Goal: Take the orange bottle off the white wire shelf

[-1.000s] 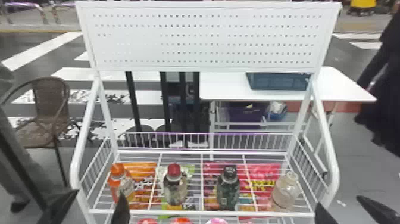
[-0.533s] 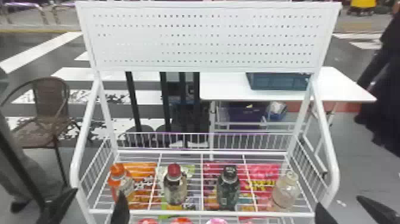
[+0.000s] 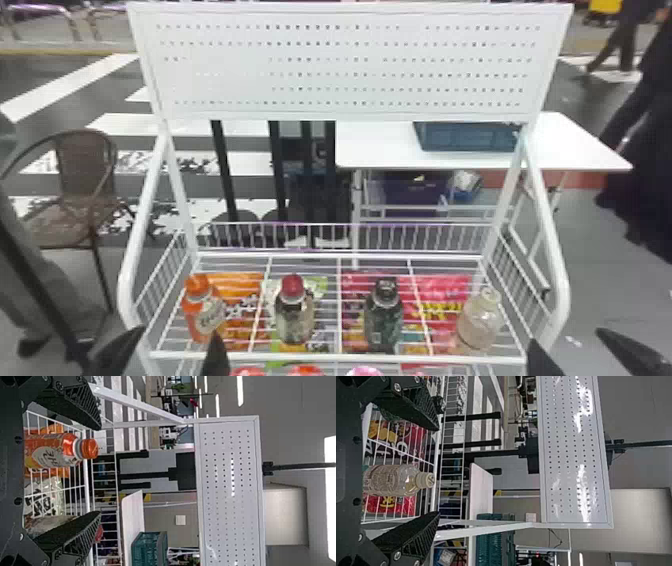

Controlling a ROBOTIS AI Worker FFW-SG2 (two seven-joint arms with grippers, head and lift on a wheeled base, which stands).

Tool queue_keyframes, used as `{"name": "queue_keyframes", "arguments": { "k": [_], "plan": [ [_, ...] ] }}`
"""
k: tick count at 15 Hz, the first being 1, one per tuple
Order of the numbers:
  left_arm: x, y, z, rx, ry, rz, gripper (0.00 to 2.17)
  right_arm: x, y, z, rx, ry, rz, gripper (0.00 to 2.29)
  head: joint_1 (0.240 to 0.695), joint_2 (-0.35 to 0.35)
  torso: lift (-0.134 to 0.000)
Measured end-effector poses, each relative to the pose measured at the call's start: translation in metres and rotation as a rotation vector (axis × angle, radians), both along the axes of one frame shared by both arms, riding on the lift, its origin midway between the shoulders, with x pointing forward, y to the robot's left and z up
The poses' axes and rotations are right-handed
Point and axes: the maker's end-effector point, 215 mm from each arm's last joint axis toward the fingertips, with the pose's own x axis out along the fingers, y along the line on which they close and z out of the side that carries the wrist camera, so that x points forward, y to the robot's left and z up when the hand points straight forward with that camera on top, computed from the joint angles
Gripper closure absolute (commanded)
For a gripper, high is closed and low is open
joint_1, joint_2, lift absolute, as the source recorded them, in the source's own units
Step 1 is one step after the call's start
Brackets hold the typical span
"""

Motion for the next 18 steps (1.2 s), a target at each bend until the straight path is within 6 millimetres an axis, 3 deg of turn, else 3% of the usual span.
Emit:
{"name": "queue_keyframes", "arguments": {
  "k": [9,18],
  "plan": [
    [0.030,-0.012,-0.080,-0.017,0.050,0.001,0.15,-0.002,0.001,0.000,0.002,-0.002,-0.002,0.14,0.499,0.000,0.000],
    [0.071,0.012,-0.130,-0.029,0.071,0.050,0.15,-0.004,0.002,0.002,-0.002,-0.005,0.001,0.14,0.499,0.000,0.000]
  ]
}}
